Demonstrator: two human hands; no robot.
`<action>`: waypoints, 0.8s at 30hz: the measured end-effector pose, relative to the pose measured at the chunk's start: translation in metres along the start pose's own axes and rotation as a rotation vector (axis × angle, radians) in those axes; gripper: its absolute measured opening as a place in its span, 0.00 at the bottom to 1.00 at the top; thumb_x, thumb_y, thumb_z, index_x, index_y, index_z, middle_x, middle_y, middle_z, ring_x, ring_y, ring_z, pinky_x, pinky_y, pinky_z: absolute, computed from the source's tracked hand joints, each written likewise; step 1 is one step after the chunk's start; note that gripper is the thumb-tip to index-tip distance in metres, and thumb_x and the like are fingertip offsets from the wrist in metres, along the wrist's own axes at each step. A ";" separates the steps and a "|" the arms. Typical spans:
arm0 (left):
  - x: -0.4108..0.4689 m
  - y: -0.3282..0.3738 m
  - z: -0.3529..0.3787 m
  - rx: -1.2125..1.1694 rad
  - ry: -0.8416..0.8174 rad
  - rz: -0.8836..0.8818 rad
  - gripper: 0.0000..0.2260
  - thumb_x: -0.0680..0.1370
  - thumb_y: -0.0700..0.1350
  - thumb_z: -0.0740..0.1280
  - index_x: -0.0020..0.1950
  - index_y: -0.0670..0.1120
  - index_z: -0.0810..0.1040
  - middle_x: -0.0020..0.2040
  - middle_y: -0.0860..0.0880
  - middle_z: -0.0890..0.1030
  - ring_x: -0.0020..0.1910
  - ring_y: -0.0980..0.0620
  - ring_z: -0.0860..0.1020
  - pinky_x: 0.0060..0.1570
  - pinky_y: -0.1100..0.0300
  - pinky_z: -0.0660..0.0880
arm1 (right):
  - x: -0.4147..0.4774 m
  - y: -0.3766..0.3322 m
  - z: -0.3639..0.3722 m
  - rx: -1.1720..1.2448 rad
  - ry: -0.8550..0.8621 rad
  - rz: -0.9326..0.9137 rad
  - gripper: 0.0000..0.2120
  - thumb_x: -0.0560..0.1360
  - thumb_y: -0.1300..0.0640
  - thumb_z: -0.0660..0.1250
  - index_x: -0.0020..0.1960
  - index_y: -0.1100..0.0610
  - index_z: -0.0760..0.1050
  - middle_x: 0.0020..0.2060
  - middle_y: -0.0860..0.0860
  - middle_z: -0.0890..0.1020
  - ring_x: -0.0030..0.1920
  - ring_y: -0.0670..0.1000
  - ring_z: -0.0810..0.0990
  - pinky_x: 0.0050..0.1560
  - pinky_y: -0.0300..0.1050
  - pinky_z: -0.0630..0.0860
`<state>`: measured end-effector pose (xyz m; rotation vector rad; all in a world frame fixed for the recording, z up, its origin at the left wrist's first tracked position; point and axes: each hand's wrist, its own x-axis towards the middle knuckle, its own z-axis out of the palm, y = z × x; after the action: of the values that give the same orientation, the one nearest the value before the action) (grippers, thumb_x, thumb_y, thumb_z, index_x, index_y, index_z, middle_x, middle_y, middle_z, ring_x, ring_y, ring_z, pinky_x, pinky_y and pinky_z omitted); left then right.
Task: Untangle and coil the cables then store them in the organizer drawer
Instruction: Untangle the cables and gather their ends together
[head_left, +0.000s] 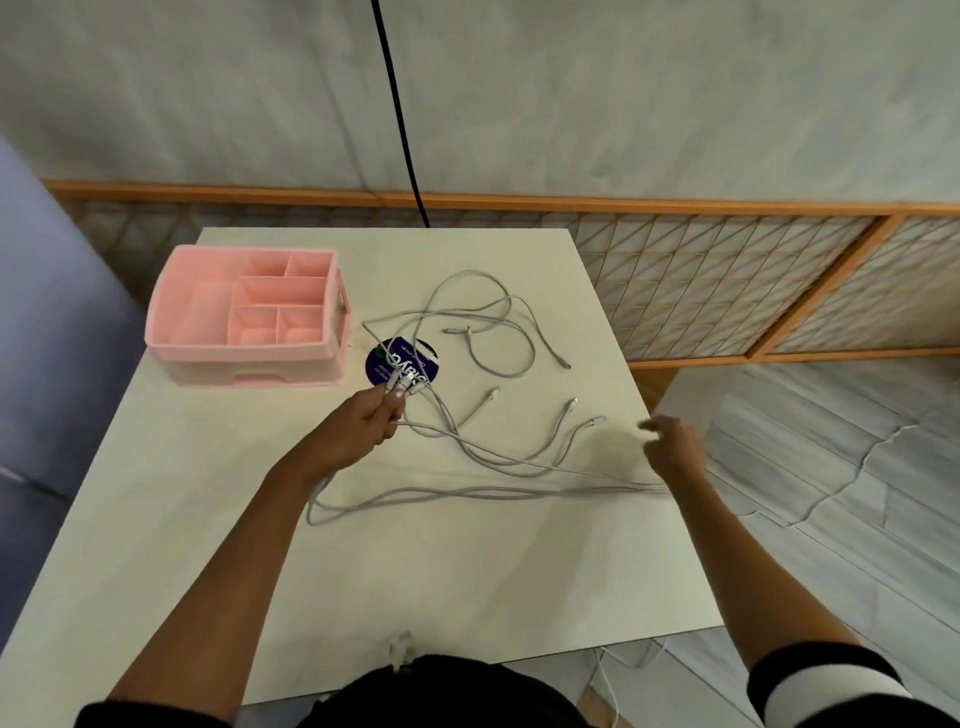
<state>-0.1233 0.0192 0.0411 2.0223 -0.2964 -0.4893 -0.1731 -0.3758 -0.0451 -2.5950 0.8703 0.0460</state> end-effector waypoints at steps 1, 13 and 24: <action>0.000 0.001 0.001 0.000 -0.002 -0.004 0.15 0.84 0.49 0.51 0.40 0.45 0.65 0.30 0.52 0.64 0.23 0.60 0.62 0.24 0.70 0.61 | -0.001 -0.022 -0.001 0.060 -0.009 -0.153 0.16 0.73 0.66 0.64 0.57 0.54 0.80 0.55 0.54 0.82 0.57 0.58 0.79 0.59 0.54 0.73; -0.016 -0.002 -0.021 0.018 0.135 0.010 0.14 0.84 0.47 0.50 0.41 0.46 0.66 0.34 0.48 0.81 0.25 0.60 0.73 0.28 0.70 0.65 | -0.077 -0.191 0.007 0.445 -1.002 -0.776 0.10 0.78 0.58 0.64 0.56 0.60 0.80 0.35 0.52 0.79 0.42 0.46 0.77 0.51 0.35 0.71; -0.049 -0.051 -0.115 -0.746 0.723 0.019 0.16 0.85 0.44 0.50 0.38 0.50 0.67 0.22 0.58 0.66 0.21 0.60 0.57 0.23 0.66 0.51 | -0.043 -0.133 0.028 -0.170 -0.909 -0.584 0.13 0.79 0.56 0.61 0.43 0.43 0.80 0.34 0.50 0.83 0.38 0.47 0.78 0.46 0.42 0.73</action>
<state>-0.1143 0.1528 0.0558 1.3358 0.2813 0.1607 -0.1269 -0.2439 -0.0156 -2.4384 -0.2185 1.0552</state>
